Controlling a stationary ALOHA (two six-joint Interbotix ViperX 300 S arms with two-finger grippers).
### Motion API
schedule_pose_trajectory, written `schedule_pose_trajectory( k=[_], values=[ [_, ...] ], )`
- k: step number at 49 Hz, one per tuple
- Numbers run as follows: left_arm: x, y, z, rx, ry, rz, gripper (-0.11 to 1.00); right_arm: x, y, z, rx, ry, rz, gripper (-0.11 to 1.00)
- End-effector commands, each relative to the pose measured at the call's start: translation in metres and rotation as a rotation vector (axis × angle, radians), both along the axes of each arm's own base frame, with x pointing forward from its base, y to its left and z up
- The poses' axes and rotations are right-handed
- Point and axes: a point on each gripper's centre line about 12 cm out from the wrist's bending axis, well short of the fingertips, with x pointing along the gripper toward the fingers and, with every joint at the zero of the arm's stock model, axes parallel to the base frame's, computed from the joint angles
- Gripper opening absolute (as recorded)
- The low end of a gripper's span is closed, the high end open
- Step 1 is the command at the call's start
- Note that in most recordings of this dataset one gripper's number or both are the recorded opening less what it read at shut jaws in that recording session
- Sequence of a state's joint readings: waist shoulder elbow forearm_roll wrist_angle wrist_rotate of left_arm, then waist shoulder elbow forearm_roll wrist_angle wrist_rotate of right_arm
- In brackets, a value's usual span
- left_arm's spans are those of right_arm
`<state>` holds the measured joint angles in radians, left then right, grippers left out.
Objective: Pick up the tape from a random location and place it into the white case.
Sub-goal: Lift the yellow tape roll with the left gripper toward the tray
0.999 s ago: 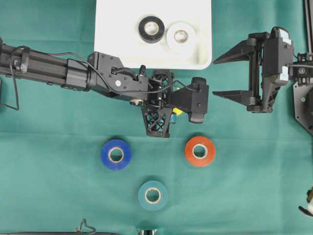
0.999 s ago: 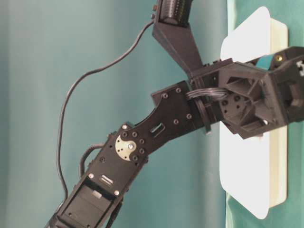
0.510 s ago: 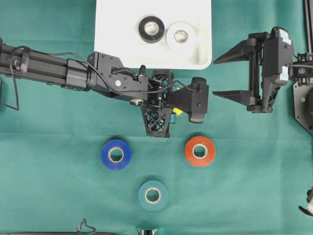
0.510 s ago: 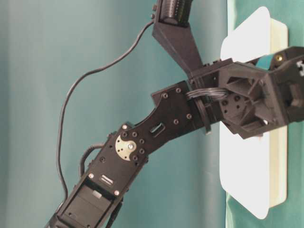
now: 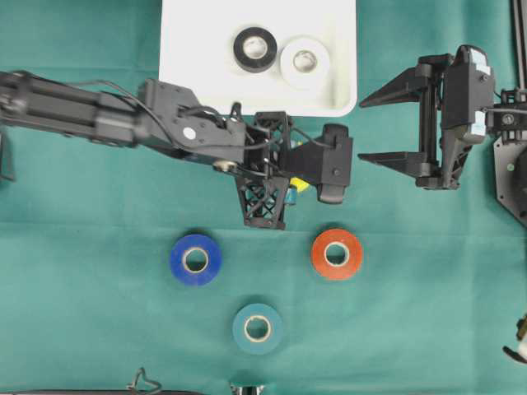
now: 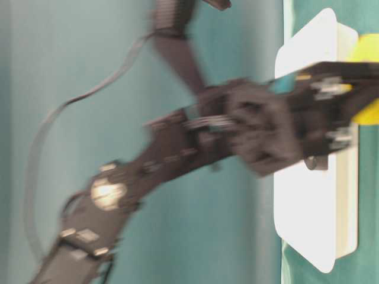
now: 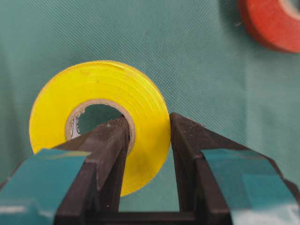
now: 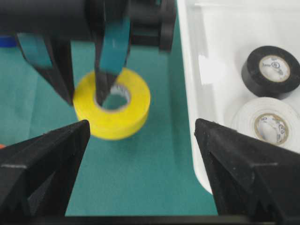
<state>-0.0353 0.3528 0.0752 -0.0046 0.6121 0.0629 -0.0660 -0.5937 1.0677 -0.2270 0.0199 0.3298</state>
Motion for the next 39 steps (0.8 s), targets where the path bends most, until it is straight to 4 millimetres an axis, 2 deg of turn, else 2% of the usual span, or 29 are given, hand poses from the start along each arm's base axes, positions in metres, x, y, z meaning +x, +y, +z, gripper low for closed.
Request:
schedule_pose_trajectory(
  k=[1, 13, 28, 39],
  values=[
    [-0.003, 0.004, 0.048, -0.002, -0.086, 0.006, 0.23, 0.004, 0.000, 0.008, -0.004, -0.026, 0.003, 0.89],
    [-0.023, 0.007, 0.107, -0.002, -0.141, 0.008, 0.23, 0.003, 0.000, 0.008, -0.004, -0.026, 0.002, 0.89],
    [-0.041, 0.007, 0.166, -0.001, -0.180, 0.007, 0.23, 0.004, 0.000, 0.008, -0.004, -0.024, 0.002, 0.89],
    [-0.052, 0.008, 0.194, 0.002, -0.198, 0.006, 0.23, 0.003, 0.000, 0.008, -0.004, -0.024, 0.002, 0.89]
  ],
)
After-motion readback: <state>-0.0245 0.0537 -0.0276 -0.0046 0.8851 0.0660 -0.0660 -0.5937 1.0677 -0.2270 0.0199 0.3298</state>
